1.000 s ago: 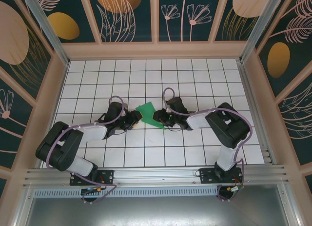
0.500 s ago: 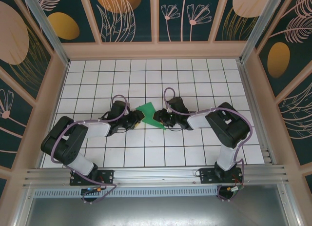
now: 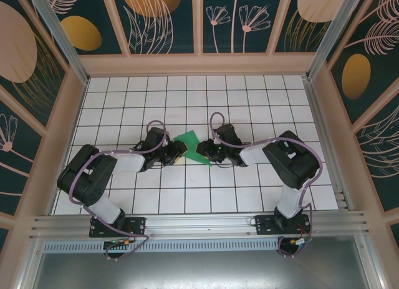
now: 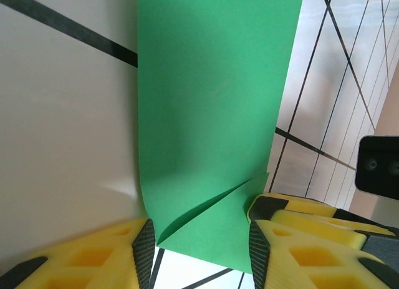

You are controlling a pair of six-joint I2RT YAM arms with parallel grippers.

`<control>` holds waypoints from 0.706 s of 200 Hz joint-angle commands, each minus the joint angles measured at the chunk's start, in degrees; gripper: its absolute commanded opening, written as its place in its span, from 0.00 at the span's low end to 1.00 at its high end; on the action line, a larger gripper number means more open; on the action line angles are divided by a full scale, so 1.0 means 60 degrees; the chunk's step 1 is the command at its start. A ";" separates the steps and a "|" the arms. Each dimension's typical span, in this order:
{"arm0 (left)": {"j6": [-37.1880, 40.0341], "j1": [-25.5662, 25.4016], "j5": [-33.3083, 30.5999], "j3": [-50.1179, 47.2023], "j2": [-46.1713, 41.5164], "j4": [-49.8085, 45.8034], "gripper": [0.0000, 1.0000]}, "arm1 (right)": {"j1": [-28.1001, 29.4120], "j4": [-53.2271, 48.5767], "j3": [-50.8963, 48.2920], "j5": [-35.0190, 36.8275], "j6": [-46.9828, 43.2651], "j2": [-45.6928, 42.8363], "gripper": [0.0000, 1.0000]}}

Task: Fold a paper plane with a square sheet of paper (pick it up from the middle)
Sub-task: Fold the wing for the fifth time at the center of the table.

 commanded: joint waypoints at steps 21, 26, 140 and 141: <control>-0.0238 -0.0160 -0.0353 0.0435 0.0193 -0.0724 0.48 | 0.0001 -0.0763 -0.0438 -0.0103 0.0123 0.0382 0.33; -0.0319 -0.0160 -0.0374 0.0435 0.0177 -0.0697 0.48 | -0.0007 -0.0769 -0.0448 -0.0083 0.0128 0.0364 0.33; -0.0568 -0.0231 0.0030 0.0530 0.0371 -0.0127 0.42 | -0.0001 -0.0675 -0.0576 -0.0054 0.0197 0.0270 0.32; -0.0567 -0.0225 0.0065 0.0526 0.0376 -0.0094 0.42 | -0.0005 -0.0676 -0.0576 -0.0054 0.0196 0.0272 0.32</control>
